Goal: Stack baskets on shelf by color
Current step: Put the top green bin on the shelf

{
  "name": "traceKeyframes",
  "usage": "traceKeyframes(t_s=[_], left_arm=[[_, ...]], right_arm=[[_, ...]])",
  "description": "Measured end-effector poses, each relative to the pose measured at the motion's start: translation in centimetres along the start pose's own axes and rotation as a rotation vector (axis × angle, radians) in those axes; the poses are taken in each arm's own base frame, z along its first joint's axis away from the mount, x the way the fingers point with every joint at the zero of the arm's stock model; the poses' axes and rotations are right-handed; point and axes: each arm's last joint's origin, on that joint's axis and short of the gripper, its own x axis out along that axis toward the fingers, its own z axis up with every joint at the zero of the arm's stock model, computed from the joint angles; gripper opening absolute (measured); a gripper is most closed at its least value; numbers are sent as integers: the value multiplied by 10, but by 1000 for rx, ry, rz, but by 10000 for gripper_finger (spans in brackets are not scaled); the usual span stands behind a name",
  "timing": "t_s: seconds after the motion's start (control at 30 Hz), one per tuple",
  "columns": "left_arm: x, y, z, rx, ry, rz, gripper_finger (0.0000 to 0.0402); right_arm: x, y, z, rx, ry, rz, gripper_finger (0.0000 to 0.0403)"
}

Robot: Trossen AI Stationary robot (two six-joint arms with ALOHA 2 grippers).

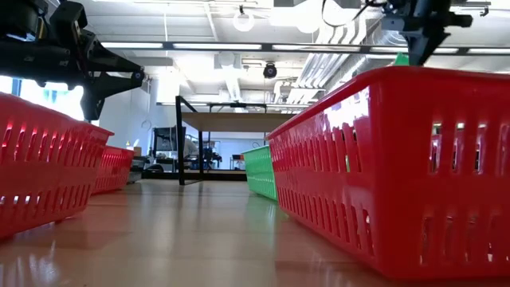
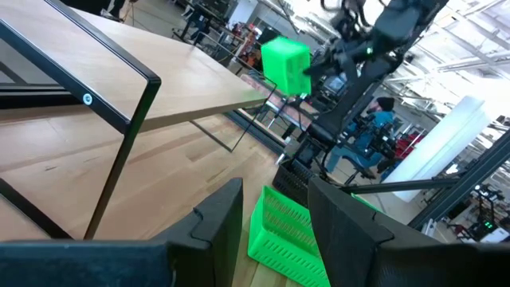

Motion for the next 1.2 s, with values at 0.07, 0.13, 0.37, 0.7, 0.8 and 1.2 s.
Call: traceKeyframes(t_s=[0.07, 0.13, 0.37, 0.7, 0.8, 1.2], left_arm=[[0, 0, 0, 0, 0, 0, 133], [0, 0, 0, 0, 1, 0, 133], [0, 0, 0, 0, 0, 0, 133], [0, 0, 0, -1, 0, 0, 133], [0, 0, 0, 0, 1, 1, 133], [0, 2, -4, 7, 42, 19, 133]], right_arm=[[-5, -5, 8, -11, -26, -2, 0], [-11, -11, 16, -28, -61, -7, 0], [-30, -22, 43, -84, -193, 9, 0], [-46, -10, 82, -308, -250, 3, 0], [-47, 0, 95, -398, -247, 17, 0], [-28, 44, 121, -653, -119, 65, 0]])
